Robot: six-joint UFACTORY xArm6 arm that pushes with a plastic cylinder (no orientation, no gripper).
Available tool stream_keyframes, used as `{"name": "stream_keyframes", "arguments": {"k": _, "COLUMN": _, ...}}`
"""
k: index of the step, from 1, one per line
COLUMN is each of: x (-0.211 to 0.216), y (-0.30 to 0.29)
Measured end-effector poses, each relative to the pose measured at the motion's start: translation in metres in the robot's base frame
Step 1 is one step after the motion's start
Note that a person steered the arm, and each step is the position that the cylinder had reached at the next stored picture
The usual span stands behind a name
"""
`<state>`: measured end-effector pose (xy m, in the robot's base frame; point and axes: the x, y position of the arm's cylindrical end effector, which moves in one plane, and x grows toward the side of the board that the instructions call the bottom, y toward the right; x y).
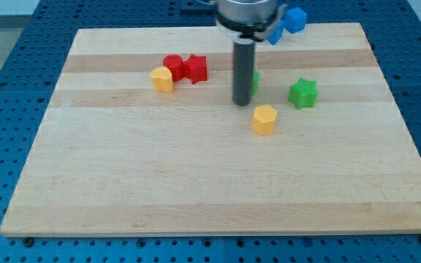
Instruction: Place the yellow hexagon below the red star
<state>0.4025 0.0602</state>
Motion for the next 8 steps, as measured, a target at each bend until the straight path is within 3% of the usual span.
{"name": "stream_keyframes", "arguments": {"k": 2, "x": 0.021, "y": 0.118}}
{"name": "stream_keyframes", "arguments": {"k": 3, "x": 0.06, "y": 0.115}}
{"name": "stream_keyframes", "arguments": {"k": 4, "x": 0.061, "y": 0.067}}
{"name": "stream_keyframes", "arguments": {"k": 5, "x": 0.027, "y": -0.015}}
{"name": "stream_keyframes", "arguments": {"k": 6, "x": 0.03, "y": -0.041}}
{"name": "stream_keyframes", "arguments": {"k": 7, "x": 0.072, "y": -0.022}}
{"name": "stream_keyframes", "arguments": {"k": 8, "x": 0.07, "y": -0.049}}
